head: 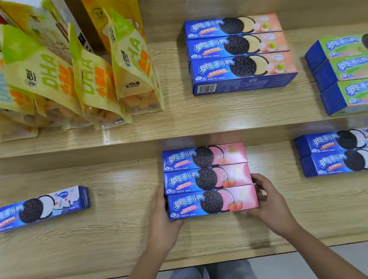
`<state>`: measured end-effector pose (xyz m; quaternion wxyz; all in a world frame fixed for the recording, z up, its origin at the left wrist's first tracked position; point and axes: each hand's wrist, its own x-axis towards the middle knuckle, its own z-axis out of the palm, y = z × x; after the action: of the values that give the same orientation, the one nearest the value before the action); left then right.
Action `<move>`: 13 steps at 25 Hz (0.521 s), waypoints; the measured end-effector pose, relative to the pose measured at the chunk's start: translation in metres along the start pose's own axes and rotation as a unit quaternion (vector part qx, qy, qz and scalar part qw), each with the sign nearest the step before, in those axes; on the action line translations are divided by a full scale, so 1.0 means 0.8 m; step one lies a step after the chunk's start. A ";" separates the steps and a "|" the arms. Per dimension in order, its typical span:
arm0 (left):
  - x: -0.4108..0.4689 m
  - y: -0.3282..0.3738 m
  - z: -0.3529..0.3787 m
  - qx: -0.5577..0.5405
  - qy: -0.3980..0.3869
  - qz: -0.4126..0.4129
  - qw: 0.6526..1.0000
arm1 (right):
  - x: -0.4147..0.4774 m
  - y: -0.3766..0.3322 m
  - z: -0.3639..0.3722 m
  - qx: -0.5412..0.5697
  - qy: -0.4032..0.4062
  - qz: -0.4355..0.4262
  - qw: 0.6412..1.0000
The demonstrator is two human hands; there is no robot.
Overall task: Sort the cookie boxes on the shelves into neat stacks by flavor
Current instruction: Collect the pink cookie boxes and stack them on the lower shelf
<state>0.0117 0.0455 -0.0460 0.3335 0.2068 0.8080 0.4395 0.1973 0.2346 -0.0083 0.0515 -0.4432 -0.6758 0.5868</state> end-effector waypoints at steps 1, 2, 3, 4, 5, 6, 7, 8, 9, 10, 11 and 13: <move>0.001 0.001 0.000 -0.002 0.002 0.001 1.000 | 0.002 0.000 -0.001 -0.006 -0.002 0.002 1.000; 0.001 0.000 -0.001 -0.003 0.002 0.001 1.000 | 0.004 0.001 -0.002 -0.009 -0.004 0.004 1.000; 0.000 0.001 -0.002 -0.003 0.003 0.000 1.000 | 0.005 0.000 -0.003 -0.013 -0.008 0.002 1.000; -0.002 0.003 -0.002 -0.006 0.003 -0.001 1.000 | 0.005 0.001 -0.005 -0.019 -0.010 0.004 1.000; -0.003 0.006 -0.001 -0.009 0.001 0.001 1.000 | 0.005 -0.001 -0.006 -0.021 -0.012 0.004 1.000; -0.005 0.010 0.000 -0.015 -0.002 0.006 1.000 | 0.004 0.000 -0.008 -0.027 -0.009 0.007 1.000; -0.006 0.014 0.002 -0.022 -0.004 0.011 1.000 | 0.004 -0.003 -0.009 -0.033 -0.009 -0.001 0.999; -0.007 0.017 0.003 -0.028 -0.001 0.016 0.999 | 0.003 -0.004 -0.009 -0.043 -0.007 -0.005 0.999; -0.007 0.020 0.003 -0.030 0.003 0.018 0.999 | 0.001 -0.009 -0.010 -0.052 -0.010 -0.011 0.999; -0.007 0.022 0.001 -0.030 0.002 0.018 0.999 | -0.001 -0.013 -0.010 -0.068 -0.008 -0.017 0.998; -0.007 0.026 -0.005 -0.029 -0.007 0.020 0.999 | -0.003 -0.022 -0.010 -0.085 -0.007 -0.034 0.996; -0.009 0.026 -0.025 -0.009 -0.034 0.026 0.999 | -0.008 -0.044 -0.009 -0.131 0.000 -0.070 0.989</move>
<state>0.0033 0.0407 -0.0180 0.3516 0.2395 0.7865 0.4478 0.1863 0.2385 0.0266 0.0337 -0.3972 -0.7765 0.4880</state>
